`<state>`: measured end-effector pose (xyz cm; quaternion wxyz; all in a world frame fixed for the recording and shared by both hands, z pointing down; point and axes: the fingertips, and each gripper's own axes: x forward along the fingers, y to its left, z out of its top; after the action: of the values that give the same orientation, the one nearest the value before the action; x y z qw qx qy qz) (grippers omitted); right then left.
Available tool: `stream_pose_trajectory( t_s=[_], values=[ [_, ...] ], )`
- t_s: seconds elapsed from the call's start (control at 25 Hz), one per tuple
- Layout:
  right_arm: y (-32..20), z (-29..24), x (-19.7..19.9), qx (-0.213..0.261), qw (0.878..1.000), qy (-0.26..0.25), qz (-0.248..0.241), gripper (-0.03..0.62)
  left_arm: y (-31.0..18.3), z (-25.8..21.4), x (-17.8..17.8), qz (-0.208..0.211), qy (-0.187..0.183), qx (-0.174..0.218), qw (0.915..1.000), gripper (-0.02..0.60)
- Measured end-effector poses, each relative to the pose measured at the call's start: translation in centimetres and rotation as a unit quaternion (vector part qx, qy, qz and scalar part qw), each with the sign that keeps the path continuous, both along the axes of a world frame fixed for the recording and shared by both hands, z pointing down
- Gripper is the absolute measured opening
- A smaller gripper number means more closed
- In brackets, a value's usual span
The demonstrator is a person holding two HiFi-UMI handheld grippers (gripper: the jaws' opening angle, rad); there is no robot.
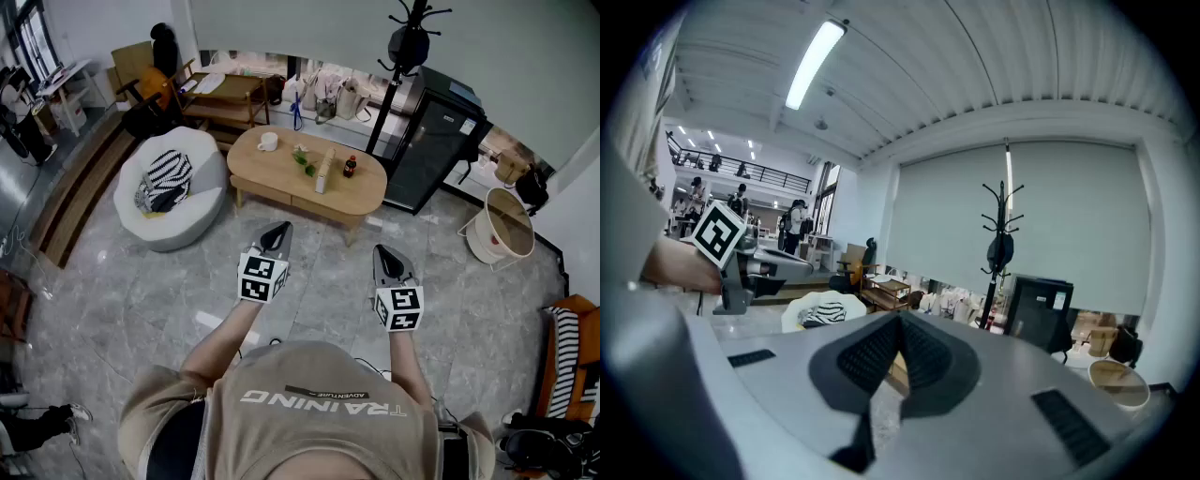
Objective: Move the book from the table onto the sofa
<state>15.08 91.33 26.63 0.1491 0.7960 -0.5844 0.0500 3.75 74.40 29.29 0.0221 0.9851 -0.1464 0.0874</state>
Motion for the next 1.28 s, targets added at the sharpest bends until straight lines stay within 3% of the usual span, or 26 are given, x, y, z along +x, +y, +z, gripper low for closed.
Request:
stream_pose_trajectory(
  t_s=[0.44, 0.72, 0.92, 1.28],
  values=[
    [-1.9, -0.3, -1.6, 0.037, 0.999, -0.006, 0.013, 0.003, -2.3, 1.4, -0.6, 0.01, -0.013, -0.005, 0.9999, 0.0],
    [-3.1, 2.2, -2.7, 0.027, 0.999, -0.035, 0.029, 0.003, -3.3, 3.0, -1.8, 0.024, -0.028, 0.007, 0.9993, 0.0],
    [-4.1, 3.4, -3.5, 0.029, 0.998, -0.028, 0.046, 0.003, -4.0, 6.4, -3.9, 0.026, -0.041, -0.031, 0.9983, 0.0],
    [-6.2, 3.8, 1.3, 0.033, 0.997, -0.015, 0.062, 0.003, -6.5, 8.4, -0.8, 0.019, -0.056, -0.045, 0.9972, 0.0]
  ],
)
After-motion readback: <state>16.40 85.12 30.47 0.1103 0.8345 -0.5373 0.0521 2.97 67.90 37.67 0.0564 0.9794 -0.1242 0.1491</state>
